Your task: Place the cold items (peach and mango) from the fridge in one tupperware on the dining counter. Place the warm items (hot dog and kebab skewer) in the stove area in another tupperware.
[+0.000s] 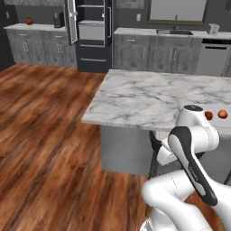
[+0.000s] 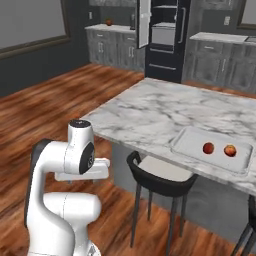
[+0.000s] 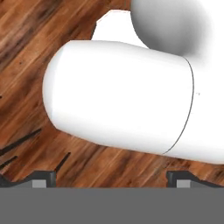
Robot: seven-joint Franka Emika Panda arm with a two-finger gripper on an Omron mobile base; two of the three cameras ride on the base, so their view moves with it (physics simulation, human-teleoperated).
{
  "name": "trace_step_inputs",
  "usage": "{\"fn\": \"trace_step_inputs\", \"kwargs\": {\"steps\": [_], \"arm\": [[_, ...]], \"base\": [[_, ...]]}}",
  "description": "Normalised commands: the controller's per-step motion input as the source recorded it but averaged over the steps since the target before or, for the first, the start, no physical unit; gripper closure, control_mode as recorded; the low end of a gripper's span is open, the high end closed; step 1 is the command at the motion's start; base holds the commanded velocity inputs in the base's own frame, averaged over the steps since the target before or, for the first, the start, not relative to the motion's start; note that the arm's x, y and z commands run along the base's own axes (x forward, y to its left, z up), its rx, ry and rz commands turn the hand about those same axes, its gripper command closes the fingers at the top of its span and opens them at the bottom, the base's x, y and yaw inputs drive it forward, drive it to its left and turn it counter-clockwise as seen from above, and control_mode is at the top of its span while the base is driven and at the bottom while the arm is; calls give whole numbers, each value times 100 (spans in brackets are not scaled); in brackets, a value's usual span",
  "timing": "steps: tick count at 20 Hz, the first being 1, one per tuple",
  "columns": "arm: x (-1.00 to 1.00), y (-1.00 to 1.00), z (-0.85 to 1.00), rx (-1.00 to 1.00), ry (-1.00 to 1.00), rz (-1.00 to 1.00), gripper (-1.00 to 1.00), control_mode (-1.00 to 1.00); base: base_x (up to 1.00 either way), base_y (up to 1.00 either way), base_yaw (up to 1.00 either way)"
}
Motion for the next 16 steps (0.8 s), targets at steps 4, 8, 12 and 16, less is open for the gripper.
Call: {"fn": "trace_step_inputs", "kwargs": {"steps": [4,8,12,16], "arm": [[0,0,0,0,0,0,-100,100],[0,0,0,0,0,0,-100,100],[0,0,0,0,0,0,-100,100],[0,0,0,0,0,0,-100,100]], "base": [[0,100,-22],[0,100,-26],[0,100,-35],[12,100,-39]]}}
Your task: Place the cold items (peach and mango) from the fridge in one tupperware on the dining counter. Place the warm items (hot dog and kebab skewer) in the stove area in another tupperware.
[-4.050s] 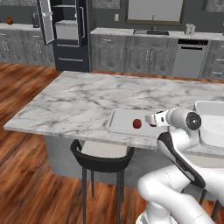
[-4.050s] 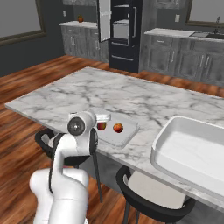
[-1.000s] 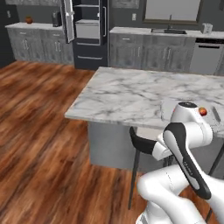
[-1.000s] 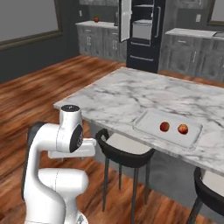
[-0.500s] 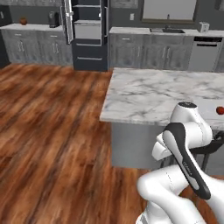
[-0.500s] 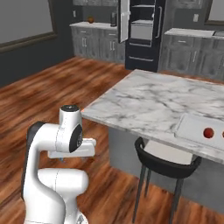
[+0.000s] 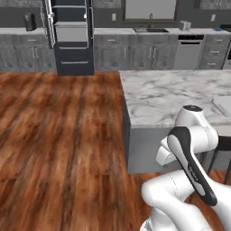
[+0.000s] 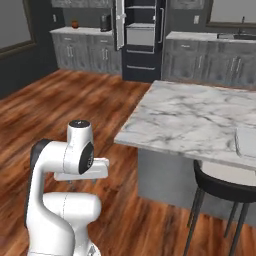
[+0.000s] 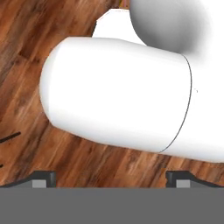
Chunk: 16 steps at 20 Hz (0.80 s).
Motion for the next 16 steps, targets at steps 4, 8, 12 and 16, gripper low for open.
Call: {"fn": "trace_step_inputs", "kwargs": {"steps": [4,8,12,16], "arm": [[0,0,0,0,0,0,-100,100],[0,0,0,0,0,0,-100,100],[0,0,0,0,0,0,-100,100],[0,0,0,0,0,0,-100,100]], "base": [[26,100,-43],[46,100,-42],[62,100,-38],[68,100,-38]]}}
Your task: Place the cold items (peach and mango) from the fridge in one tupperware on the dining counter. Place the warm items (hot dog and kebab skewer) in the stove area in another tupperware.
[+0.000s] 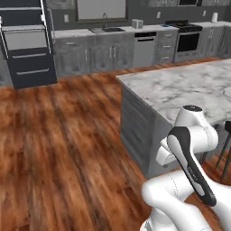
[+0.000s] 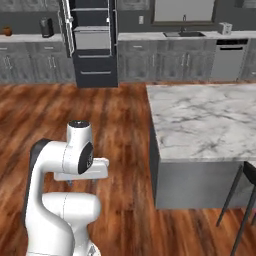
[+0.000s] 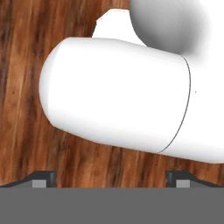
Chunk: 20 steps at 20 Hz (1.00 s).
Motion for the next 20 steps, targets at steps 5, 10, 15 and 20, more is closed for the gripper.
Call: {"fn": "trace_step_inputs", "kwargs": {"steps": [5,10,15,20], "arm": [[0,0,0,0,0,0,-100,100],[0,0,0,0,0,0,-100,100],[0,0,0,0,0,0,-100,100],[0,0,0,0,0,0,-100,100]], "base": [[73,100,-35],[80,100,-34],[80,100,-35],[83,100,-32]]}}
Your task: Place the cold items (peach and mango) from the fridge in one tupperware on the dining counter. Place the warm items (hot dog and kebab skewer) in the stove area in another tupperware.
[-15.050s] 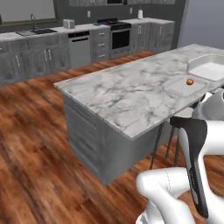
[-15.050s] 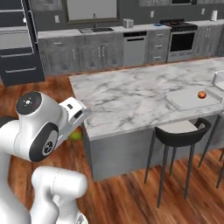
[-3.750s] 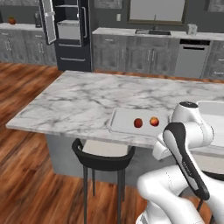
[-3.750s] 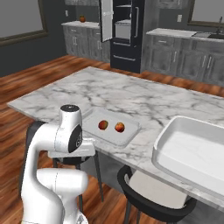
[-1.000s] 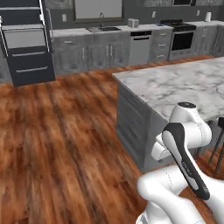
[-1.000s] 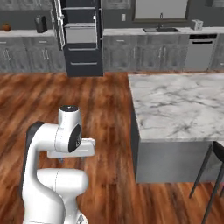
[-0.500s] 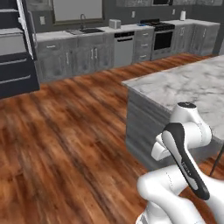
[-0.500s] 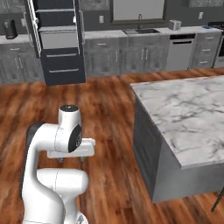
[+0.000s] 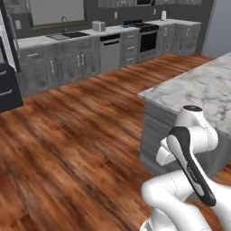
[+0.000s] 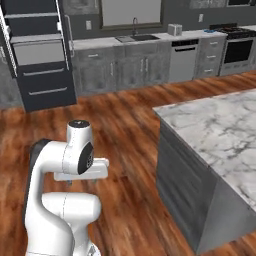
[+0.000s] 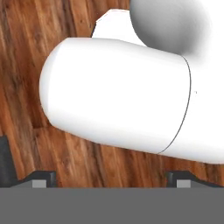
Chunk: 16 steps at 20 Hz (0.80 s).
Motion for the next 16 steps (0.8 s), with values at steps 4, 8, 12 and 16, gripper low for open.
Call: {"fn": "trace_step_inputs", "kwargs": {"steps": [4,8,12,16], "arm": [[0,0,0,0,0,0,-100,100],[0,0,0,0,0,0,-100,100],[0,0,0,0,0,0,-100,100],[0,0,0,0,0,0,-100,100]], "base": [[88,100,-29],[87,100,-29],[85,100,-30],[88,100,-30]]}}
